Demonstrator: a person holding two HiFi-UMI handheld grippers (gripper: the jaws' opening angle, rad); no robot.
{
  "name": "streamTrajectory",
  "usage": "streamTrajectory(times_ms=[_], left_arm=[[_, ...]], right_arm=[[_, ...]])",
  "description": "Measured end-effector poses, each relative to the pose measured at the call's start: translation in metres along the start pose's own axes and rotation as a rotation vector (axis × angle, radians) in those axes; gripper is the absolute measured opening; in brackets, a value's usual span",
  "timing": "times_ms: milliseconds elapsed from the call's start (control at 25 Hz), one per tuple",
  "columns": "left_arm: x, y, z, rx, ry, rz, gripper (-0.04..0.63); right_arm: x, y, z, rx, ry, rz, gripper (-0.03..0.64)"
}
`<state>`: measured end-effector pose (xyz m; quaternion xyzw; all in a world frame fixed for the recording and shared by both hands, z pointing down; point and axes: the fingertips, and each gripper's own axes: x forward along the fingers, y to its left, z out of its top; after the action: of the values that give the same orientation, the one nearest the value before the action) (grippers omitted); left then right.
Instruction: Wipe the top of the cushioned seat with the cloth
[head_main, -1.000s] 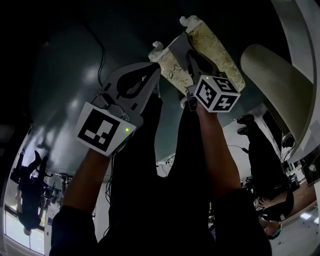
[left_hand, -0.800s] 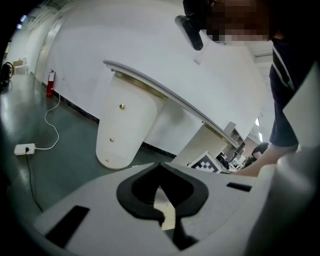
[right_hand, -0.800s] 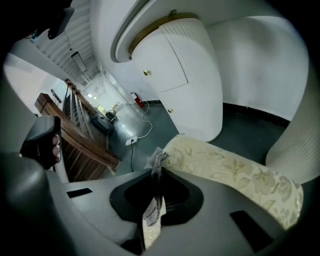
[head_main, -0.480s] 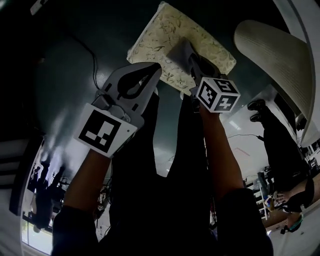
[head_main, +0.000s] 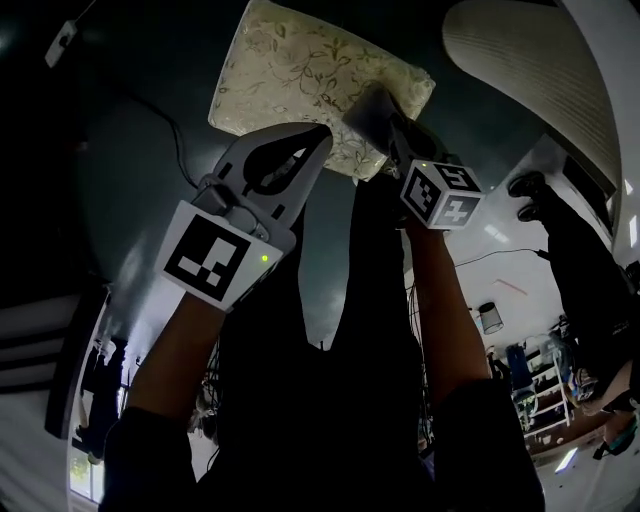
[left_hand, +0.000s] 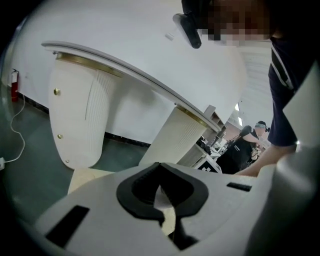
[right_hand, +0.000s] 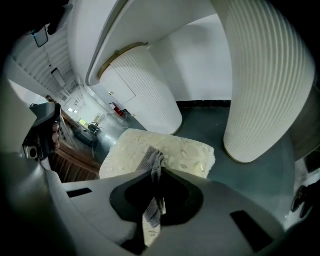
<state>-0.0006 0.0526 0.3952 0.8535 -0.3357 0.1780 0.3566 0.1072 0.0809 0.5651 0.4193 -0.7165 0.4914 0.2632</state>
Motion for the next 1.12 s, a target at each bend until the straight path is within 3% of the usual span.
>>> streamTrajectory(times_ms=[160,360,720,920,1120], left_arm=[[-0.02,-0.024,0.005,0.047,0.002,-0.032,0.008],[0.005,-0.053,0.0,0.058,0.02,-0.046,0.006],[0.024,-0.061,-0.001,0.053,0.012,-0.069,0.008],[0.008,-0.053,0.011,0.036,-0.025,-0.053,0.007],[-0.035,-0.02,0.019,0.002,-0.071,0.006,0.006]], right_arm=[[-0.029,0.012,-0.014,0.026,-0.036,-0.021,0.032],[-0.053,-0.023,-0.028,0.05,-0.033,-0.036,0.032],[-0.067,-0.043,-0.022,0.064,-0.051,-0.064,0.032],[-0.072,-0.017,0.009,-0.001,-0.075,-0.035,0.032],[-0.055,0.046,0.043,-0.075,-0.096,0.04,0.032]])
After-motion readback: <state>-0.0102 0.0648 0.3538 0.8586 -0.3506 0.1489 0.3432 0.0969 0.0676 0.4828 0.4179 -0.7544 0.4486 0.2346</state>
